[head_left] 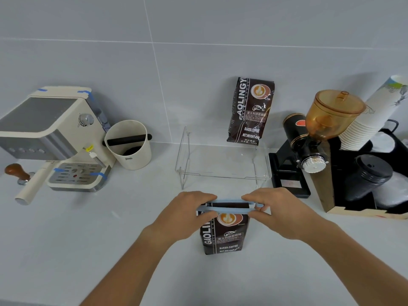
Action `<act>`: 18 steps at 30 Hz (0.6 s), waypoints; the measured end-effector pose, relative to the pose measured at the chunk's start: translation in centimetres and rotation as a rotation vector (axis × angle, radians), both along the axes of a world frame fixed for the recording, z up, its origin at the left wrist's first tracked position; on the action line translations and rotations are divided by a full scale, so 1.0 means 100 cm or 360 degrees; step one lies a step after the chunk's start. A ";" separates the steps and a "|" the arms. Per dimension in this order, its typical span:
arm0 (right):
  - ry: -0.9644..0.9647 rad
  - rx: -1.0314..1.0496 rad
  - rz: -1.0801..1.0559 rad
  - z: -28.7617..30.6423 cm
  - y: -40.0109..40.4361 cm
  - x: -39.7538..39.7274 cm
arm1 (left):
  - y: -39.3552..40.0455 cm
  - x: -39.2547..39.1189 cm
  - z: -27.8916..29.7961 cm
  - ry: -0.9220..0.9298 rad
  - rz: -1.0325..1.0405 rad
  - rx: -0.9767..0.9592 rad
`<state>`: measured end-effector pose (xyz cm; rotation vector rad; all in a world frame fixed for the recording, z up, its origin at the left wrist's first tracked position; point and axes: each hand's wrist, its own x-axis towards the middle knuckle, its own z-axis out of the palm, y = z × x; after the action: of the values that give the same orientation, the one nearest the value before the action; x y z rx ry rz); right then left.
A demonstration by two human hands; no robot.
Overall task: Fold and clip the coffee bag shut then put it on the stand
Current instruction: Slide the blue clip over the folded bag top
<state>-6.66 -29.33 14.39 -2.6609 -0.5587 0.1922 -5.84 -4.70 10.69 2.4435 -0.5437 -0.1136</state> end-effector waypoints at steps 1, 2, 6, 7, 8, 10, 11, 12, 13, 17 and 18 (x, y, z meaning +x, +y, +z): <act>-0.0012 0.0010 0.0009 0.000 0.000 -0.001 | 0.000 0.002 0.003 0.0022 -0.0026 0.0024; -0.0020 0.0029 0.0014 0.000 0.001 -0.001 | 0.000 0.004 0.006 0.0035 -0.0055 0.0038; -0.0029 0.0095 -0.0021 0.000 0.002 -0.003 | 0.002 0.010 0.009 0.0029 -0.0167 0.0139; -0.0023 0.0098 -0.0036 0.000 0.002 -0.003 | 0.003 0.010 0.008 0.0030 -0.0164 0.0151; -0.0009 0.0094 -0.0056 -0.001 0.002 -0.004 | 0.004 0.010 0.008 0.0029 -0.0165 0.0159; 0.0022 0.0084 -0.0102 -0.003 0.001 -0.005 | 0.004 0.010 0.009 0.0024 -0.0193 0.0153; 0.0035 0.0084 -0.0116 -0.004 0.001 -0.006 | 0.003 0.009 0.010 0.0028 -0.0205 0.0139; 0.0041 0.0087 -0.0121 -0.005 0.001 -0.006 | 0.003 0.008 0.011 0.0036 -0.0214 0.0129; 0.0045 0.0091 -0.0122 -0.006 0.001 -0.007 | 0.003 0.008 0.012 0.0043 -0.0217 0.0124; 0.0061 0.0139 -0.0125 -0.005 0.002 -0.007 | 0.007 0.006 0.011 0.0063 -0.0208 0.0105; 0.0064 0.0142 -0.0121 -0.005 0.003 -0.007 | 0.008 0.006 0.011 0.0060 -0.0205 0.0091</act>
<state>-7.36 -29.07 13.89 -2.5807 -0.4419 0.1932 -5.27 -3.85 11.77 2.4551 -0.6898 -0.2313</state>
